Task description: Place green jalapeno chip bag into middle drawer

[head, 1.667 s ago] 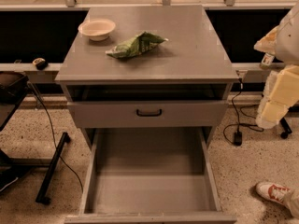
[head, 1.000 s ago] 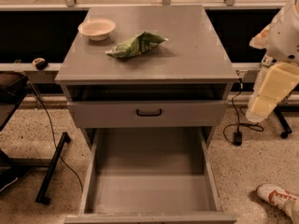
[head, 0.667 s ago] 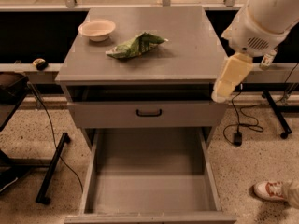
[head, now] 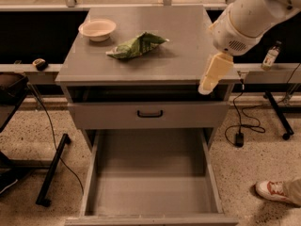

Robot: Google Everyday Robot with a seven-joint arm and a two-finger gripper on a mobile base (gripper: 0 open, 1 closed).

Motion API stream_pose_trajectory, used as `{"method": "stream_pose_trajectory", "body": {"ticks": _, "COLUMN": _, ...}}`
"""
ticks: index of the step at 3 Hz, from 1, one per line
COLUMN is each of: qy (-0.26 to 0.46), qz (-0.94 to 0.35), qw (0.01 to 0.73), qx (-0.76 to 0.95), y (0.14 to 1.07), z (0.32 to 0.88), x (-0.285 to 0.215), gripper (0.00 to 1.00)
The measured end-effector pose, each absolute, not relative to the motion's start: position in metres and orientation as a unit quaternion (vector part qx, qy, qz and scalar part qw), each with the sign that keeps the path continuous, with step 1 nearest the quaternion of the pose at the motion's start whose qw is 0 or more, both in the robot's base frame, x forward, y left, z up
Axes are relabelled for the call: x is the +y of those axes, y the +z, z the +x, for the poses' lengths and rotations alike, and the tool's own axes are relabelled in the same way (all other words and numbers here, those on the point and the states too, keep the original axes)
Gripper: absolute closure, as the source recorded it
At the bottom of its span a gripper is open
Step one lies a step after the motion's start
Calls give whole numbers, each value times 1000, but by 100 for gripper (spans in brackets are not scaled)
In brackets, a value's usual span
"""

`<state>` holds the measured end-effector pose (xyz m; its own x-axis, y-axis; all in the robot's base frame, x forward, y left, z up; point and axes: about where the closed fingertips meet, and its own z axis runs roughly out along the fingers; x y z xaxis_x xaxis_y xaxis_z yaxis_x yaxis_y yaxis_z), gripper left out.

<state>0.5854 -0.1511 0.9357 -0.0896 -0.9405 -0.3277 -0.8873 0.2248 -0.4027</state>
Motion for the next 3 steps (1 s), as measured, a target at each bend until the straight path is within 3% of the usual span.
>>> {"method": "stream_pose_trajectory", "body": {"ticks": 1, "qy": -68, "qz": -628, "qw": 277, "qx": 724, "y": 939, "z": 602, "x": -142, "gripper": 0}}
{"method": "stream_pose_trajectory", "body": {"ticks": 3, "qy": -194, "qz": -687, "qw": 323, "qx": 621, "y": 948, "z": 686, "x": -121, "gripper": 0}}
